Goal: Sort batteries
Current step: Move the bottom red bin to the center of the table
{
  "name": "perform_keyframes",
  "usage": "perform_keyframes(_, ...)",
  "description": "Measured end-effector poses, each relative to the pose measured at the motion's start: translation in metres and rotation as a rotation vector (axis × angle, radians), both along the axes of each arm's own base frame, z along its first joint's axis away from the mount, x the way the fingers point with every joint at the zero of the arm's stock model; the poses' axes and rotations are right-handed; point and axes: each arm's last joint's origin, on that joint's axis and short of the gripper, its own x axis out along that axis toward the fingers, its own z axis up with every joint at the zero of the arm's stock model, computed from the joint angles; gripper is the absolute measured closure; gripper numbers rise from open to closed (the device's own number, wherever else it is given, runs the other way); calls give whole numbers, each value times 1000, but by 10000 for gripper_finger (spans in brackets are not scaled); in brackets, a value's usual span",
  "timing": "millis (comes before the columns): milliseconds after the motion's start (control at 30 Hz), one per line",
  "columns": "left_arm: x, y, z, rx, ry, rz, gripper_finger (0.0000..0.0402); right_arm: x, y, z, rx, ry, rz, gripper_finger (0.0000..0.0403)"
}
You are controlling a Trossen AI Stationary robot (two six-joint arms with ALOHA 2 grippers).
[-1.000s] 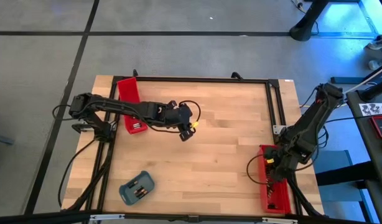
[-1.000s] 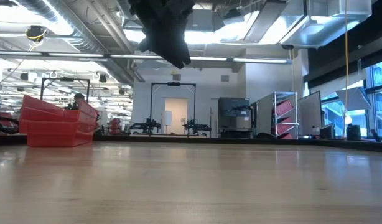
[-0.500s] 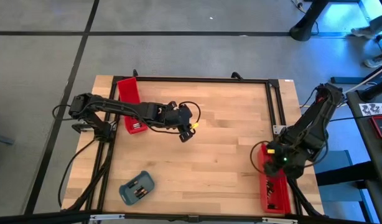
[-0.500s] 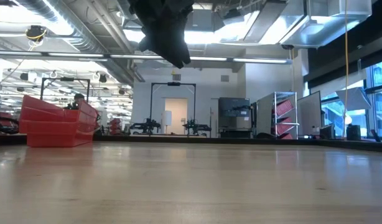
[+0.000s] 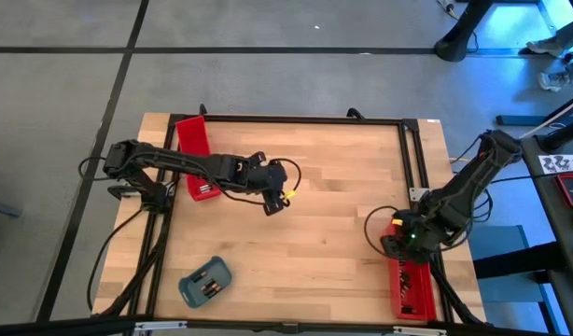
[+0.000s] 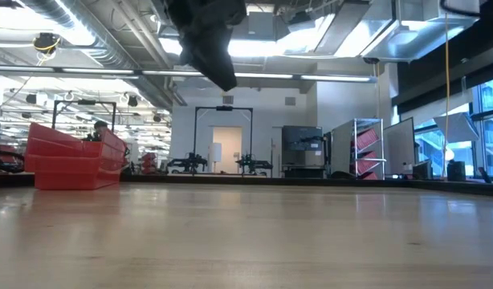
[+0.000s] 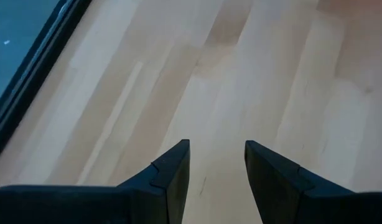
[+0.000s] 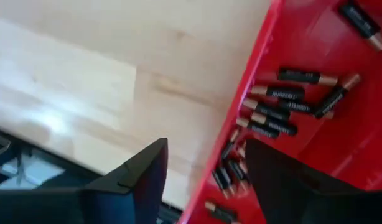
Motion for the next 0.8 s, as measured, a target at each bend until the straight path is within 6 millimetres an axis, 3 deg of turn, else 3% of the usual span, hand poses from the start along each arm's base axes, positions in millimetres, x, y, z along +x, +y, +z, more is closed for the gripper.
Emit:
perform_keyframes(333,-4,0,-3,61,92,-90,258,31,-5,-22,-51,131,-59,288)
perform_keyframes(567,-4,0,-3,97,119,-147,258,60,-18,-25,8,63,-150,388)
perform_keyframes(800,-9,0,-6,70,178,-173,258,93,-43,-19,4,18,-249,386)
